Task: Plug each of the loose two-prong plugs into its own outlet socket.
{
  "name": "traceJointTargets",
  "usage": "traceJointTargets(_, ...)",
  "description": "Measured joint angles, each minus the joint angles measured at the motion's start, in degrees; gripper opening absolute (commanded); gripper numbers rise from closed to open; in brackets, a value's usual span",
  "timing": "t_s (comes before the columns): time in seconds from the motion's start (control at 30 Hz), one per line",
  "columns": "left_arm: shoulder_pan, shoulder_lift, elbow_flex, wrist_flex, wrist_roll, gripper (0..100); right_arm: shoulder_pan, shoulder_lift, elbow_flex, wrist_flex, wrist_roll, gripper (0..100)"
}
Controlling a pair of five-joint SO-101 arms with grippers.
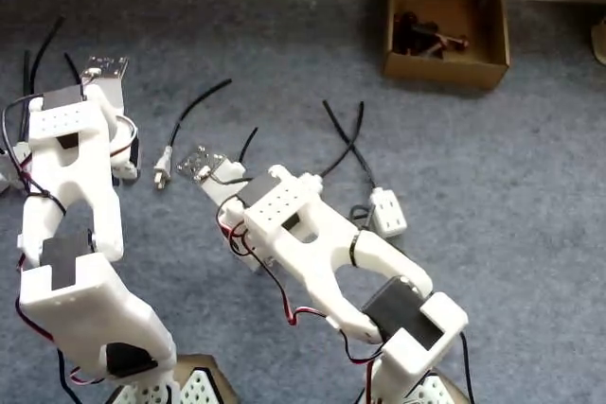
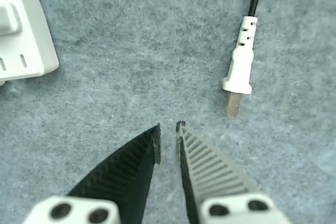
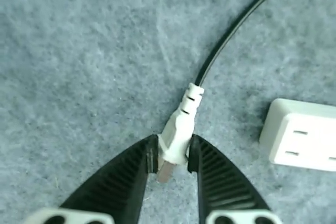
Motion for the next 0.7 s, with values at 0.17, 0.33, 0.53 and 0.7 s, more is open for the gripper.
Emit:
traceJointTargets(0.17,0.0,0.0,0.0,0.0,0.0,6,-0.09,0.0,0.0,0.09,0.0,18.0)
traceJointTargets(0.33,-0.44,0.0,0.0,0.0,-0.09,6,-0.09,0.0,0.0,0.09,0.0,18.0)
traceJointTargets(0.53,-0.7,0.0,0.0,0.0,0.0,6,-0.09,0.0,0.0,-1.32,0.0,18.0)
traceJointTargets(0.7,-0.7,0.0,0.0,0.0,0.09,6,-0.09,0.0,0.0,-2.29,0.0,18.0)
